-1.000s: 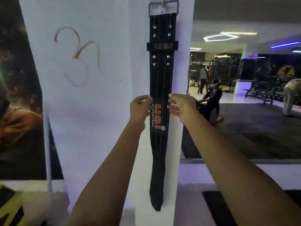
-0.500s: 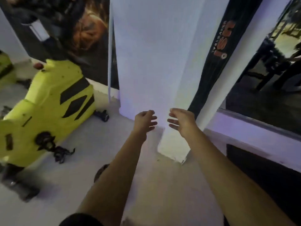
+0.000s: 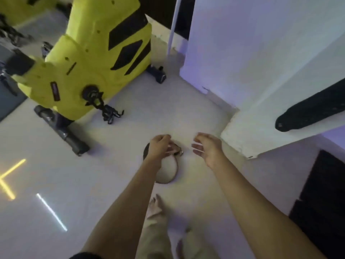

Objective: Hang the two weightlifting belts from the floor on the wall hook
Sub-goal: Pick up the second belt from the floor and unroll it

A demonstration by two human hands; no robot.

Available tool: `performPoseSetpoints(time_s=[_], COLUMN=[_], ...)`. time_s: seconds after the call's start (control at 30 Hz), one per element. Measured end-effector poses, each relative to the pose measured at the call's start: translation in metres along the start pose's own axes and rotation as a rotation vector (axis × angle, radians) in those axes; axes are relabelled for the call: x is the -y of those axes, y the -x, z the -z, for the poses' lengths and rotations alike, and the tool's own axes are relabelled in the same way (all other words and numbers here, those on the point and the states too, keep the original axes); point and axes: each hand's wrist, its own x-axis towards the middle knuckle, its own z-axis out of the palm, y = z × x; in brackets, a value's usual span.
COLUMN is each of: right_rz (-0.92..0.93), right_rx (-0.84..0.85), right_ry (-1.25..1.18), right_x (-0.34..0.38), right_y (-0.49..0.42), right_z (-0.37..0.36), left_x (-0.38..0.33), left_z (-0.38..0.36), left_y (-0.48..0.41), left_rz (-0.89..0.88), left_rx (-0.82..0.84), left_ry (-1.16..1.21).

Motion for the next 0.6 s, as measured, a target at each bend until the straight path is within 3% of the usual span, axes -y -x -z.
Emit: performPoseSetpoints(time_s=[0.3, 0.6], right_rz=[-0.28, -0.459], right_rx=[-0.165, -0.185], right_ry=[0.0, -0.103], right_x=[-0.096, -0.235], right_y=[-0.208, -0.461], right_z=[-0.06, -0.105], left_x=[0.072, 0.195], left_z=[0.014, -0.009], left_y=[-0.199, -0.437], left_rz=[0.135, 0.176], left_rx=[-0.018, -0.084], left_ry=[-0.182, -0.283])
